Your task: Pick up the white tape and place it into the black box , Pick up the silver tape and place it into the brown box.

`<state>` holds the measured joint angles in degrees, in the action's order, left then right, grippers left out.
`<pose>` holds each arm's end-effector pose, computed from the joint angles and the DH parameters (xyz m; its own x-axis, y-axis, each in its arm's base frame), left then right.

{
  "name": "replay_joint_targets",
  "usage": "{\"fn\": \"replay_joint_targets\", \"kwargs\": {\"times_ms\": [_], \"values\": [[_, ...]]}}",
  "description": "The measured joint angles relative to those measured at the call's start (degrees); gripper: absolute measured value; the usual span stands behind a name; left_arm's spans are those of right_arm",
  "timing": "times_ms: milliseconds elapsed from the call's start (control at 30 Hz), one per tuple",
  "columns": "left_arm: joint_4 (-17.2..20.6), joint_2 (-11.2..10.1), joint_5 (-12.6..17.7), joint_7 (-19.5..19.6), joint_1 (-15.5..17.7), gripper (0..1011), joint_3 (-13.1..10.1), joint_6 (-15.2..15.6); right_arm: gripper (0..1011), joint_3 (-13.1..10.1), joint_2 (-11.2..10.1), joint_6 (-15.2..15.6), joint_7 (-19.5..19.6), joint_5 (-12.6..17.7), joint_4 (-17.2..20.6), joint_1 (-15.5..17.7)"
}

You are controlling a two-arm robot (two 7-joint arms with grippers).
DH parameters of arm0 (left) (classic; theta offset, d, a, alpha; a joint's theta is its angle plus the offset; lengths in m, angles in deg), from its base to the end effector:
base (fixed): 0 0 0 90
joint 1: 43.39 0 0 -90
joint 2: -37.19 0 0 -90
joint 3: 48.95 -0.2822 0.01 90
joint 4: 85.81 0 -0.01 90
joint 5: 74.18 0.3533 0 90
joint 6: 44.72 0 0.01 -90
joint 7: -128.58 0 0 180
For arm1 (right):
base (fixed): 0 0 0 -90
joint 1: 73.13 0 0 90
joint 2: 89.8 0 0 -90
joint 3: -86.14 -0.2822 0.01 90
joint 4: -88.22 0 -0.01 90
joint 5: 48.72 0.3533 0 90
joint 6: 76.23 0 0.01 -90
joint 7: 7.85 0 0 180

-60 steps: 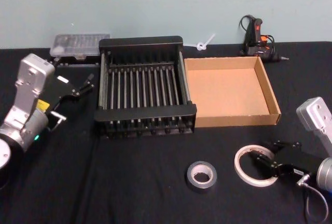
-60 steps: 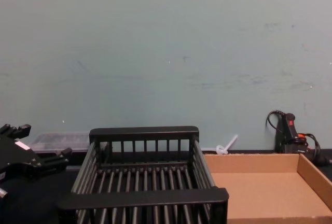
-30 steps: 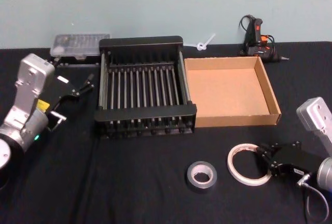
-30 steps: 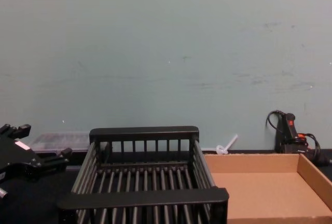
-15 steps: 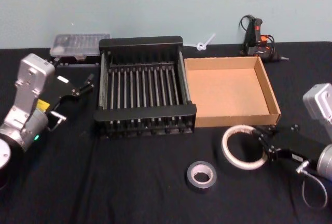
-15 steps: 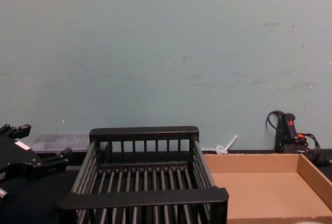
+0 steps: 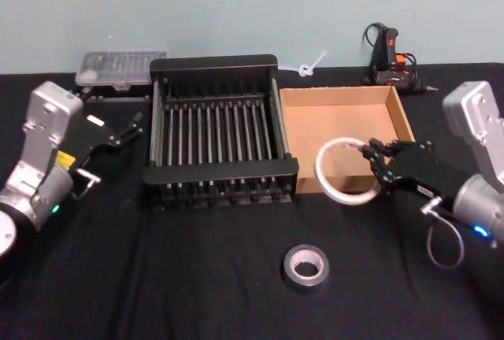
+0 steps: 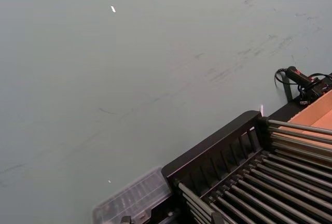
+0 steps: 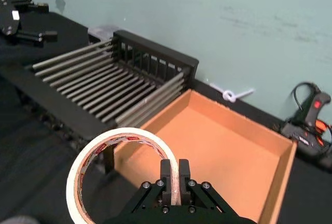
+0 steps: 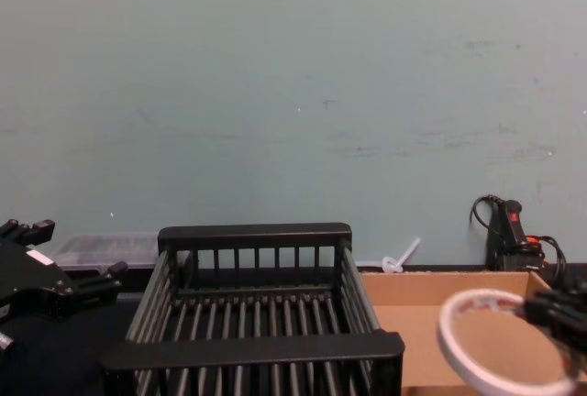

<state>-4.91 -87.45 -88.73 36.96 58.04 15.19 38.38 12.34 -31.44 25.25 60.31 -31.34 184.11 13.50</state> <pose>0.3989 0.0665 -0.3045 0.2923 0.8803 0.3736 -0.9553 0.2873 0.0703 0.3729 -0.0458 -0.2519 0.6157 -0.7735 0.1505 0.7781 0.5668 -0.2705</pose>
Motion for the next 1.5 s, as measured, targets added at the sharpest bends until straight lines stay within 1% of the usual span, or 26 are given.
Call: {"fn": "replay_joint_targets", "kwargs": {"times_ms": [67,167,267,300,500,667,867,1067,1167,1267,1333,1433,1467,1500], "values": [[0.0,0.0,0.0,0.0,0.0,1001,0.0,0.0,93,0.4,0.6,-0.2,0.1,-0.3,-0.7,-0.9],[0.0,0.0,0.0,0.0,0.0,1001,0.0,0.0,93,1.2,2.4,-0.8,0.1,-1.0,-2.7,-3.3],[0.0,0.0,0.0,0.0,0.0,1001,0.0,0.0,92,1.8,3.3,-0.9,0.1,-1.4,-3.8,-4.7],[0.0,0.0,0.0,0.0,0.0,1001,0.0,0.0,93,2.3,3.9,-0.9,0.1,-1.6,-4.6,-5.8],[0.0,0.0,0.0,0.0,0.0,1001,0.0,0.0,92,3.8,5.6,-0.8,-0.6,-2.5,-6.5,-8.7],[0.0,0.0,0.0,0.0,0.0,1001,0.0,0.0,93,5.7,7.2,-0.7,-1.3,-3.4,-8.5,-11.2],[0.0,0.0,0.0,0.0,0.0,1001,0.0,0.0,93,7.3,8.9,-1.1,-1.7,-4.5,-11.1,-13.9],[0.0,0.0,0.0,0.0,0.0,1001,0.0,0.0,92,9.1,11.4,-2.0,-2.4,-5.7,-15.0,-18.0],[0.0,0.0,0.0,0.0,0.0,1001,0.0,0.0,92,9.7,12.2,-2.2,-2.7,-6.2,-16.6,-19.5],[0.0,0.0,0.0,0.0,0.0,1001,0.0,0.0,92,10.6,13.6,-2.8,-3.1,-6.8,-19.3,-21.7],[0.0,0.0,0.0,0.0,0.0,1001,0.0,0.0,92,10.9,14.0,-3.0,-3.3,-7.0,-20.4,-22.4],[0.0,0.0,0.0,0.0,0.0,1001,0.0,0.0,93,11.6,15.3,-3.6,-3.6,-7.6,-23.3,-24.4],[0.0,0.0,0.0,0.0,0.0,1001,0.0,0.0,93,11.6,15.3,-3.6,-3.6,-7.6,-23.3,-24.4],[0.0,0.0,0.0,0.0,0.0,1001,0.0,0.0,93,11.8,15.7,-3.9,-3.8,-7.7,-24.3,-25.1]]}}
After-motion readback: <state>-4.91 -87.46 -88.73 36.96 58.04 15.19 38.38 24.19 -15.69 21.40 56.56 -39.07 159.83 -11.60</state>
